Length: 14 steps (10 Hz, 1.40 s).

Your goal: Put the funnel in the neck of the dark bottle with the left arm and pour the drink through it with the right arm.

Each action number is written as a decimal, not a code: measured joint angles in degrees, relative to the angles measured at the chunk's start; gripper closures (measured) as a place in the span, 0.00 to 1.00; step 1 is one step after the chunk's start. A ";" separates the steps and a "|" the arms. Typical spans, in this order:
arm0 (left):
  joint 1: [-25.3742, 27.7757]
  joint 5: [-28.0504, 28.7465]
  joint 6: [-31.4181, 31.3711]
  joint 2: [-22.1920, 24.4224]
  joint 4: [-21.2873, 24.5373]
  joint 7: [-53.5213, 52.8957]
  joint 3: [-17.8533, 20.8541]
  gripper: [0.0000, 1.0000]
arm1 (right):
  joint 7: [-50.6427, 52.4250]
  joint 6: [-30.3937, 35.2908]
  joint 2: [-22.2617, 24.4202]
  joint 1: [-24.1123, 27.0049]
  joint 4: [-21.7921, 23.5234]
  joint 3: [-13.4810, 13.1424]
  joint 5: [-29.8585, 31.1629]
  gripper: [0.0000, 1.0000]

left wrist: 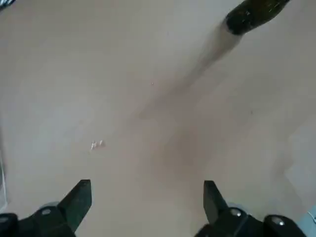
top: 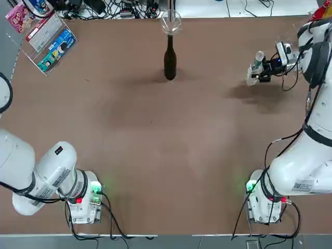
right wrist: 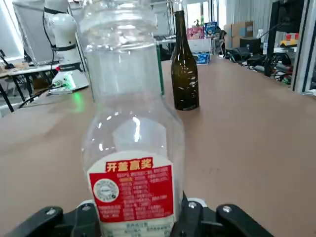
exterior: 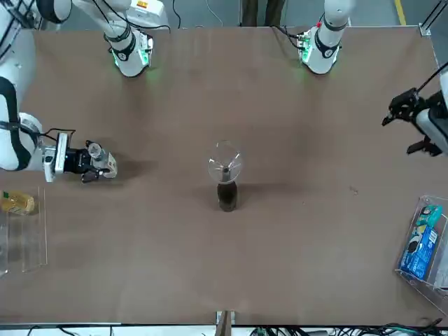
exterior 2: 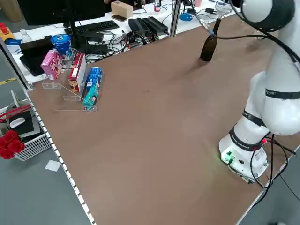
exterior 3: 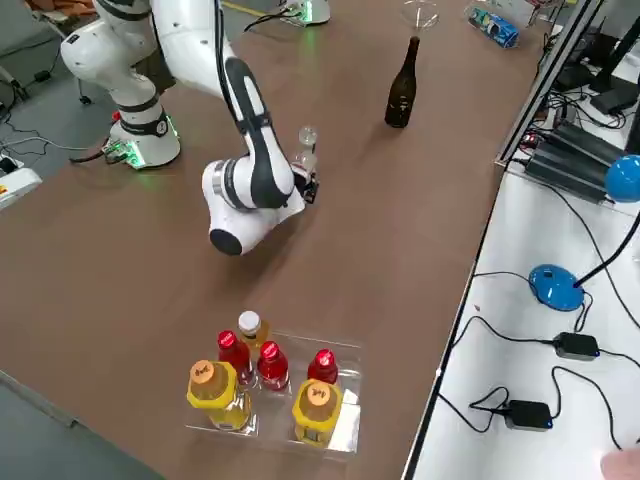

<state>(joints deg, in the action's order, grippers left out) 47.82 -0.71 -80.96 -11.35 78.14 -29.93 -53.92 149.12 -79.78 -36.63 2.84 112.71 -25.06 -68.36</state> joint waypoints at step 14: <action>-48.30 -0.88 -12.01 16.24 15.50 27.71 54.12 0.00 | 5.50 2.70 -6.75 -0.73 4.04 1.63 -3.61 0.48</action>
<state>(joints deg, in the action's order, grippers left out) -0.48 -1.59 -92.97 4.90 93.64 -2.22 0.20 154.63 -77.08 -43.38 2.11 116.75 -23.43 -71.97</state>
